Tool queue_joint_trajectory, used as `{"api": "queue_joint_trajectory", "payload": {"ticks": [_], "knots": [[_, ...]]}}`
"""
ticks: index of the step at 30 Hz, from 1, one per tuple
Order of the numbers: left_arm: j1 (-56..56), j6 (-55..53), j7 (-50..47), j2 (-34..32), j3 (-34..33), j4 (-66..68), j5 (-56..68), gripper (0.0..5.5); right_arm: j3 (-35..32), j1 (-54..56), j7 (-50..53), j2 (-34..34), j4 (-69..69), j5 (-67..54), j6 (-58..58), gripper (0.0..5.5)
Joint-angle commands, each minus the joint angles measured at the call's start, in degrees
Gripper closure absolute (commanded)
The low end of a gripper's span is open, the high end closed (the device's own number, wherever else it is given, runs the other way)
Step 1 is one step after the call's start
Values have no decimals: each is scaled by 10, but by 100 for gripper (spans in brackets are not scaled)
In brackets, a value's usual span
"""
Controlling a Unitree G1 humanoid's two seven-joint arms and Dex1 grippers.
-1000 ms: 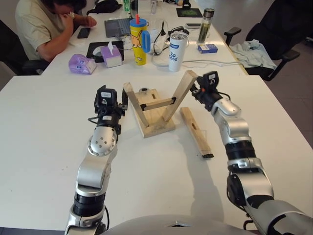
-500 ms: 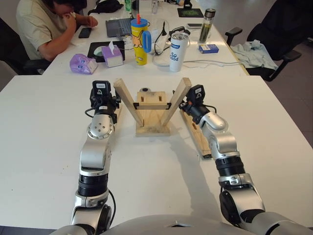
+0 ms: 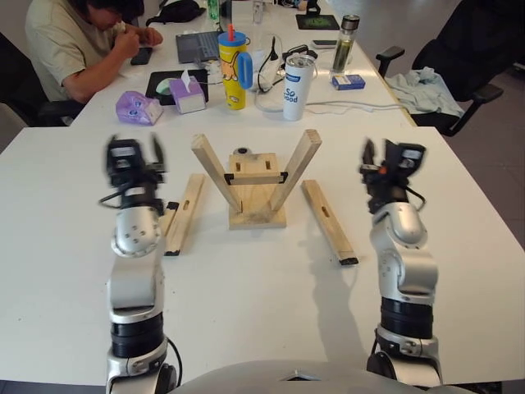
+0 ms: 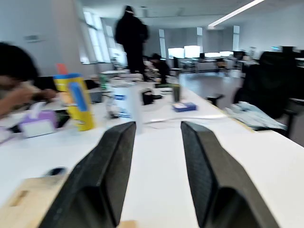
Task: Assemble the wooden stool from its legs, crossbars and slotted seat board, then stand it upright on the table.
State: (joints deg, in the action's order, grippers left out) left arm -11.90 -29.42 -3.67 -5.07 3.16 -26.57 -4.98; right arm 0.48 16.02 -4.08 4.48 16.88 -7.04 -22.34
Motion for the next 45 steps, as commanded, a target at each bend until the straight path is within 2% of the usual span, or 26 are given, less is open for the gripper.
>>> {"api": "queue_joint_trajectory", "payload": {"ticks": [1, 8, 12, 15, 17, 19, 22, 24, 30, 35, 37, 41, 45], "knots": [[-10, -109, 65, -11, 107, 67, -15, 230, 185, -10, -77, 14, -37, 31, -152, 375], [15, -96, 30, -88, -54, 78, -38, 230, 82, -28, -87, 88, -109, 43, -131, 375], [25, -68, 83, -156, -108, 111, -17, 230, 51, 15, -111, 102, -152, 32, -62, 375], [33, -27, 248, -238, -87, 152, 42, 230, 24, 54, -137, 86, -171, -3, -6, 375], [60, -10, 412, -309, -71, 133, 113, 230, 19, 88, -149, 77, -205, -10, 28, 375], [73, -26, 526, -379, -80, 126, 162, 230, 16, 120, -166, 69, -249, -18, 63, 375], [74, -65, 632, -462, -93, 129, 204, 230, 35, 150, -233, 68, -298, -30, 118, 375], [67, -72, 673, -493, -84, 133, 213, 230, 72, 139, -322, 76, -275, -48, 136, 375], [68, -76, 694, -506, -52, 140, 217, 230, 138, 117, -438, 81, -207, -66, 135, 375], [92, -77, 700, -510, -39, 130, 225, 230, 193, 97, -444, 73, -131, -57, 95, 375], [110, -79, 702, -507, -29, 115, 229, 230, 195, 96, -423, 67, -119, -51, 79, 375], [140, -92, 687, -484, -3, 77, 242, 230, 151, 114, -372, 105, -204, -4, 82, 375], [159, -113, 637, -438, 44, 29, 241, 230, 162, 141, -353, 165, -357, 80, 151, 375]]}}
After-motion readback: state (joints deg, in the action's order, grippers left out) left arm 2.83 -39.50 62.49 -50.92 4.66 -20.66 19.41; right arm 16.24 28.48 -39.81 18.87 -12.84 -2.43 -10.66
